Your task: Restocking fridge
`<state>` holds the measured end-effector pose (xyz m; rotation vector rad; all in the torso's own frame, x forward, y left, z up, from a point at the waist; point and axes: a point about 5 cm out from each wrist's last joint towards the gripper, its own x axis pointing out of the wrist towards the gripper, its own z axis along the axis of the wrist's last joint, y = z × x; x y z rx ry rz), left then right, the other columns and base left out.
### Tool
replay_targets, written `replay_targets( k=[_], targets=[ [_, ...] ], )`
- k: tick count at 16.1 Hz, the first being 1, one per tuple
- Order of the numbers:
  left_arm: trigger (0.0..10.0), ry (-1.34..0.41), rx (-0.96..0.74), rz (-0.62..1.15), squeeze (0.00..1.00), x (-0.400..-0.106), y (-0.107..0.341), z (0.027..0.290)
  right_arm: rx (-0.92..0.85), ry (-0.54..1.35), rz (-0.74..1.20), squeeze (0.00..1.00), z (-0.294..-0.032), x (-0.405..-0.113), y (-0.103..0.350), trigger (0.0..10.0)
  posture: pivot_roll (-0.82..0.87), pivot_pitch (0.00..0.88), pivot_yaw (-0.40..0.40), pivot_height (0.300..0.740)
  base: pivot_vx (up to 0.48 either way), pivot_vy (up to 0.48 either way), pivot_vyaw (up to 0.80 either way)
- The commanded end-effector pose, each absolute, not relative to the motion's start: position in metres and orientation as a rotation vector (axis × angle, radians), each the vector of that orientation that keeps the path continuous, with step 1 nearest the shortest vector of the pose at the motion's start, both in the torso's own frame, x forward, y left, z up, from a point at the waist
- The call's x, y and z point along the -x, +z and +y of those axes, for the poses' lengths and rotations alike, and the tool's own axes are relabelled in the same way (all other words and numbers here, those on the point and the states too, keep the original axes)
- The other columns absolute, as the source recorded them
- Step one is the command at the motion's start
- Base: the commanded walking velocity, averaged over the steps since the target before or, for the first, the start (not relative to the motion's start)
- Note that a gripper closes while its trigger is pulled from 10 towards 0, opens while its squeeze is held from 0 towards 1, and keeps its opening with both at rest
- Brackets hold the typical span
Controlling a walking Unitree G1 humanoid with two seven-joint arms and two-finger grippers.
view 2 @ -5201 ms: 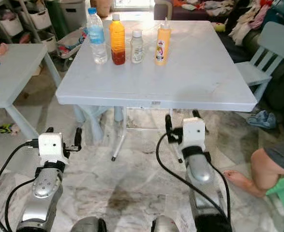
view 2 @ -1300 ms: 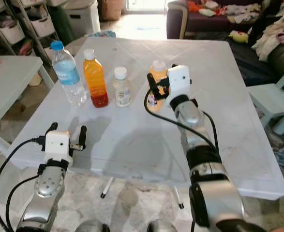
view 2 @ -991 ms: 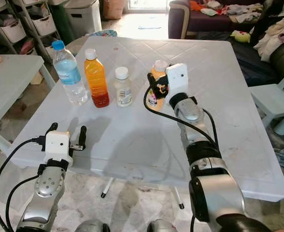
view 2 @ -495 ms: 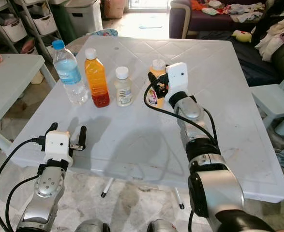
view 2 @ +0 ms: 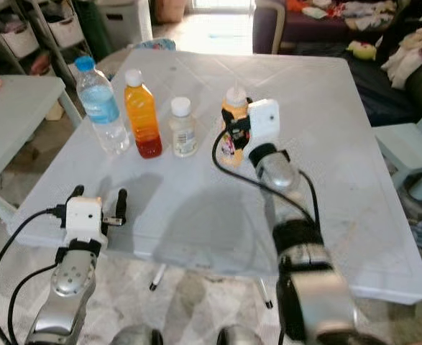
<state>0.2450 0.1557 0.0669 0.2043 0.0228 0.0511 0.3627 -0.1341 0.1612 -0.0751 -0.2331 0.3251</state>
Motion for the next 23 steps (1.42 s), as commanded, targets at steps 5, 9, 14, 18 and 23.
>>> replay_targets(
  k=[5,9,14,18,23],
  targets=[
    [10.0,0.085,-0.199,0.054,0.0,-0.239,0.064,0.161,0.05,0.234,-0.38,0.0,-0.126,-0.324,0.173,0.0,0.07,0.071,0.034,0.74,0.0,0.0,0.0],
    [10.0,0.107,-0.198,0.063,0.0,-0.241,0.062,0.163,-0.021,0.294,-0.356,0.0,-0.115,-0.302,0.172,1.0,0.06,0.054,0.034,0.74,0.0,0.0,0.0],
    [10.0,0.146,-0.189,0.072,0.0,-0.245,0.061,0.163,-0.01,0.361,-0.265,0.0,-0.113,-0.288,0.152,10.0,0.05,0.014,0.032,0.74,-0.189,0.0,0.0],
    [10.0,0.145,-0.19,0.067,0.0,-0.249,0.061,0.161,0.005,0.352,-0.215,0.0,-0.119,-0.288,0.143,10.0,0.04,0.0,0.036,0.74,-0.362,0.0,0.0],
    [10.0,0.148,-0.179,0.077,0.0,-0.251,0.057,0.159,0.036,0.27,-0.137,0.0,-0.13,-0.296,0.128,10.0,0.03,0.0,0.033,0.74,-0.367,0.0,0.0]
  ],
)
